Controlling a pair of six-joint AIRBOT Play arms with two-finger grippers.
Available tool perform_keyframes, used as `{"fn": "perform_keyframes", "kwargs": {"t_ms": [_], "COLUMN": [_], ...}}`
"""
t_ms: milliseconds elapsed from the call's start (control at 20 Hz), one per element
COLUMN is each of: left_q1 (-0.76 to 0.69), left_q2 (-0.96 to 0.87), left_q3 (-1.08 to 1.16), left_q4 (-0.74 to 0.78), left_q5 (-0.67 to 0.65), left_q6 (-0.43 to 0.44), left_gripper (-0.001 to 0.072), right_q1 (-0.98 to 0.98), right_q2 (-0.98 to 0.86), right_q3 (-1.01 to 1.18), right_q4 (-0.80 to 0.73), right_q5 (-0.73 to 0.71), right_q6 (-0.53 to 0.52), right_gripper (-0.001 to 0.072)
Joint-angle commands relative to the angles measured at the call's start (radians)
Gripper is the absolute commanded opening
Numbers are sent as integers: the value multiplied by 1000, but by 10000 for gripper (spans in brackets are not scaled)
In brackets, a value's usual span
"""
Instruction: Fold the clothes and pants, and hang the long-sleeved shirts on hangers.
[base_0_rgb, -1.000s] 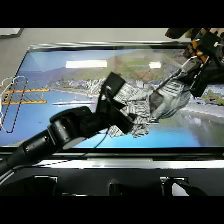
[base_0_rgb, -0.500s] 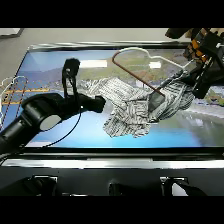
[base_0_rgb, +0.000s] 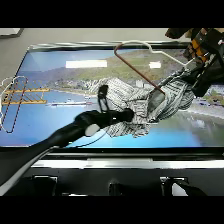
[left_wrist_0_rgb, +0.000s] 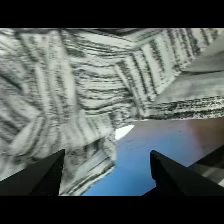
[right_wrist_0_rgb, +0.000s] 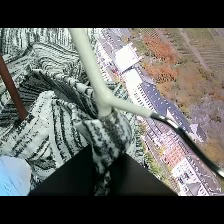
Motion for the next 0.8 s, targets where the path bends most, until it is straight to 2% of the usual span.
{"fn": "perform_keyframes", "kwargs": {"t_ms": [0, 350, 400, 600, 750], "left_q1": [-67, -94, -95, -100, -100], "left_q2": [-156, -325, -339, -372, -401], "left_q3": [125, 272, 286, 314, 337], "left_q4": [-37, -32, -33, -33, -33], "left_q5": [89, 166, 166, 113, 102], "left_q6": [6, 36, 65, 276, 332], "left_gripper": [613, 598, 598, 596, 593], "right_q1": [-1, 0, -1, -1, -1], "right_q2": [0, 0, 0, 0, 0], "right_q3": [0, 0, 0, 0, 0], "right_q4": [-34, -36, -36, -36, -36], "right_q5": [-5, -6, -6, -13, -13], "right_q6": [17, 22, 29, 35, 35], "right_gripper": [36, 37, 37, 37, 37]}}
